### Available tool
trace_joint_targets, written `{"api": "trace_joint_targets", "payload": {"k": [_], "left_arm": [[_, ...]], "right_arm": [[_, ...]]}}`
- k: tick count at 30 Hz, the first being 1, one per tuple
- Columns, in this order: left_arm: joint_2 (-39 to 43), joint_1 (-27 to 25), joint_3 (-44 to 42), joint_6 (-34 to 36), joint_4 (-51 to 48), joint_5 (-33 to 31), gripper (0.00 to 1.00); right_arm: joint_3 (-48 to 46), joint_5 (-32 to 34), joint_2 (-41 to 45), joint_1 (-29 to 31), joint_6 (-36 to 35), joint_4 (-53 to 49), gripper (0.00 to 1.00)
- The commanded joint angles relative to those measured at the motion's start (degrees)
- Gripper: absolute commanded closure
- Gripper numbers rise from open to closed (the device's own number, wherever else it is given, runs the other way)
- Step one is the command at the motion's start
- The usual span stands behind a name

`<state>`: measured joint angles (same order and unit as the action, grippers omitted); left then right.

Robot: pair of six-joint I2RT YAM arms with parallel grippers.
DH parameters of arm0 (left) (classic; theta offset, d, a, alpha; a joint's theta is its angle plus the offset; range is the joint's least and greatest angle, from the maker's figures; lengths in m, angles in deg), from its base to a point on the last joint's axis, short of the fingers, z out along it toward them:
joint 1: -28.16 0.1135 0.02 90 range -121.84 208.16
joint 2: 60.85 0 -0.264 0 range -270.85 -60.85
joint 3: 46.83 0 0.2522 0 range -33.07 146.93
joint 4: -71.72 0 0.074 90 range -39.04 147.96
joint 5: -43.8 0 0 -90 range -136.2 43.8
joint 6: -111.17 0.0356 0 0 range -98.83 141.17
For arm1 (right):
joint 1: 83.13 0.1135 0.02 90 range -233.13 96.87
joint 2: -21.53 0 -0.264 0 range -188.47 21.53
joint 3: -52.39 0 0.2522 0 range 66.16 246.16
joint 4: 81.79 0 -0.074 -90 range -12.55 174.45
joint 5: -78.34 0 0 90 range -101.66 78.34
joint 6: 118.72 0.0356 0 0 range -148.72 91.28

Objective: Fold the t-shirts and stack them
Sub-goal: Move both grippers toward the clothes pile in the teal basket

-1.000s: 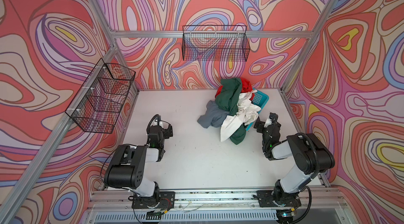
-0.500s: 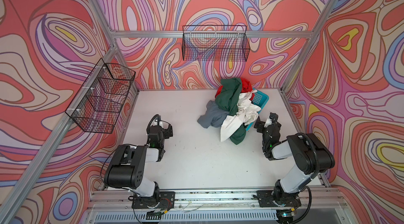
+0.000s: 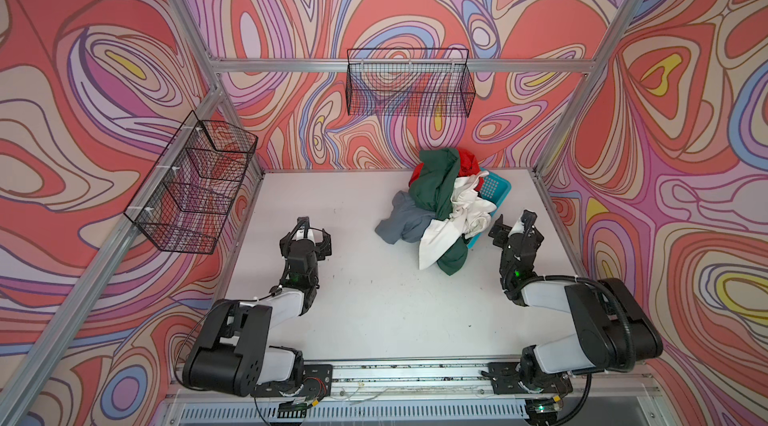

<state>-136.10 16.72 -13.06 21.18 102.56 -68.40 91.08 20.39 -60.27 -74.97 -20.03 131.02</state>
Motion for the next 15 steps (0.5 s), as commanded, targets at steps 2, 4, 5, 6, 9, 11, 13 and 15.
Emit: {"api": "trace_joint_targets", "payload": {"k": [2, 4, 5, 6, 9, 11, 13, 15], "left_arm": [[5.2, -3.8, 6.8, -2.5, -18.0, -5.2, 0.0], [5.3, -5.7, 13.8, -5.9, -28.9, -7.0, 0.0], [5.2, -6.8, 16.0, -7.3, -32.4, -7.7, 0.0], [5.0, -8.5, 17.7, -8.3, -34.9, -7.8, 0.0], [4.0, -12.9, 21.4, -10.2, -38.6, -7.1, 0.0], [3.0, -14.7, 24.0, -12.0, -41.8, -5.2, 0.0], [1.5, -15.8, 26.2, -13.3, -43.7, -1.7, 0.0], [-0.2, -16.0, 27.6, -14.5, -44.4, 1.5, 0.0]], "right_arm": [[9.7, 0.1, 4.0, 0.2, 12.7, -29.7, 0.04], [15.6, -4.2, 4.0, 0.2, 17.5, -41.7, 0.05], [18.1, -6.9, 3.9, 0.2, 19.5, -46.1, 0.05], [20.0, -10.1, 3.8, 0.2, 21.8, -49.9, 0.05], [20.2, -21.7, 4.9, 0.5, 27.3, -52.5, 0.05], [19.7, -26.1, 5.3, 1.6, 30.0, -52.2, 0.05], [19.9, -27.0, 4.9, 3.8, 31.5, -52.4, 0.05], [20.0, -26.0, 4.2, 6.0, 32.2, -52.0, 0.06]]}}
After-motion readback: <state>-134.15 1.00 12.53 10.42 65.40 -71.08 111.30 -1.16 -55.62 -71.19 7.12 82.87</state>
